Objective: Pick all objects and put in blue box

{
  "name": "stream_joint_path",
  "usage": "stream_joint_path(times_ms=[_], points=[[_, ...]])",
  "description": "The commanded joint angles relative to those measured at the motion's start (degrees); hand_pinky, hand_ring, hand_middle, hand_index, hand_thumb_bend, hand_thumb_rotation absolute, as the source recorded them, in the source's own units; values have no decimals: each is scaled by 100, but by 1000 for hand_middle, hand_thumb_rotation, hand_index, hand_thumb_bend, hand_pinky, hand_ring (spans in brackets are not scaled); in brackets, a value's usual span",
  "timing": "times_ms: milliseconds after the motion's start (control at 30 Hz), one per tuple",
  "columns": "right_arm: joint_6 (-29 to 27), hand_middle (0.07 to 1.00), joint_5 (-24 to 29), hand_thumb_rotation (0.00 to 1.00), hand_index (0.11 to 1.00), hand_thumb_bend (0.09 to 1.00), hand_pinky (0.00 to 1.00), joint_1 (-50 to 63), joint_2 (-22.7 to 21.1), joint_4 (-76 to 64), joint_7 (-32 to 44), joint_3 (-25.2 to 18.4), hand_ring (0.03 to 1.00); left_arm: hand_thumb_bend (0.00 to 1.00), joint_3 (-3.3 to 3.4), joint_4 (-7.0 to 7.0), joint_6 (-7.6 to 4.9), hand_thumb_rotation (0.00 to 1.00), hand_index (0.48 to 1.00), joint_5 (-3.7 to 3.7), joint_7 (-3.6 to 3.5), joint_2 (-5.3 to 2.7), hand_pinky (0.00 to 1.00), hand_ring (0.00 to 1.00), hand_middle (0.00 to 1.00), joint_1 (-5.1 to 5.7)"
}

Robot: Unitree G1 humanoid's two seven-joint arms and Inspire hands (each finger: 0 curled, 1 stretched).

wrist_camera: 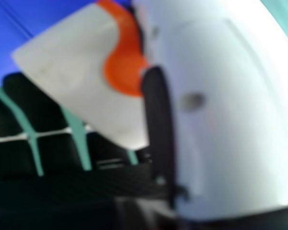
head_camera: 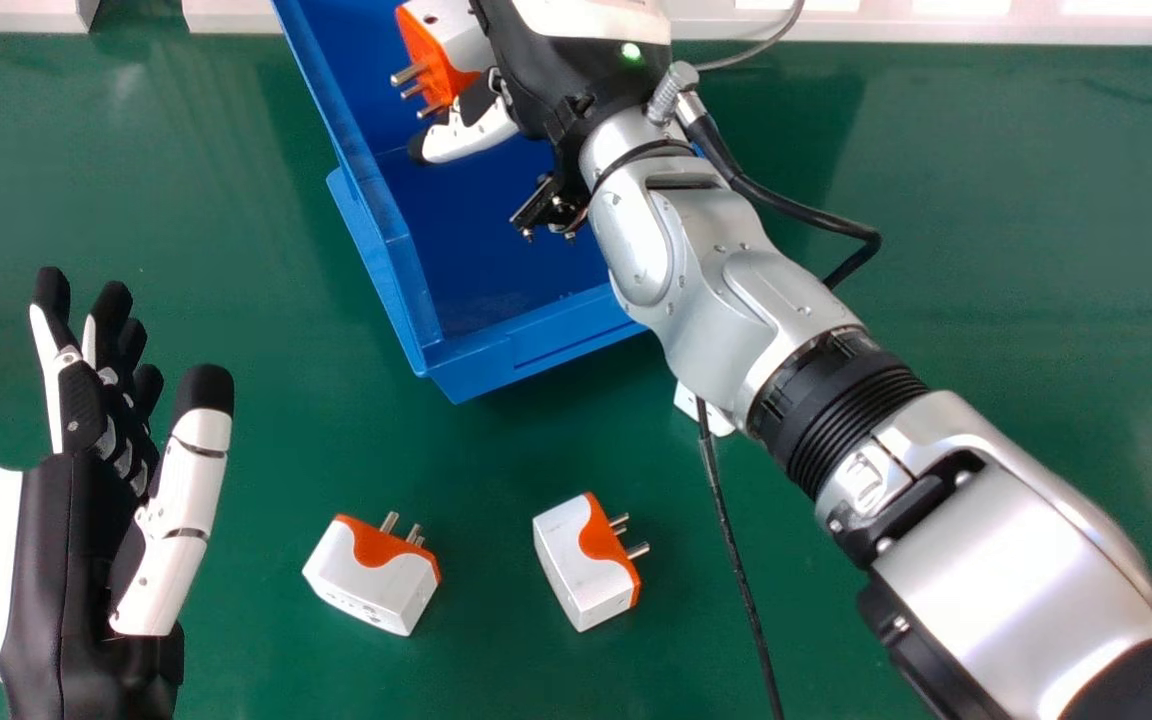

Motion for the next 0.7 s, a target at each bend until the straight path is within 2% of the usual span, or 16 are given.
stream_joint_path(times_ms=[0,133,267,400,533,633,667], points=[[26,487,31,0,574,496,237,-238,-29,-231,-187,-82,362,451,22,-77,-54,640,977,-24,-10,30,1000,1000,1000,-13],[283,486,-164,0,576,496,225,-308,-36,-140,-163,85,359,449,-3,-98,-33,634,975,-10,5,9,1000,1000,999,-12],[452,483,-310,0,575,496,215,-349,-22,39,-41,289,356,442,-34,-106,-82,643,974,88,36,-9,1000,1000,997,10],[296,478,-122,0,571,498,223,-304,19,200,151,275,357,450,-52,-145,-76,660,976,151,63,-26,1000,1000,999,55],[160,495,-108,0,547,503,259,-252,56,399,157,315,373,425,-35,-125,-161,671,978,227,105,-36,999,1000,998,74],[213,493,66,0,543,504,272,-276,137,540,255,176,377,413,-26,-115,-195,667,977,240,129,-59,1000,1000,995,95],[200,497,135,0,537,505,288,-279,152,565,268,121,386,413,-25,-108,-202,670,978,221,122,-61,1000,1000,995,100]])
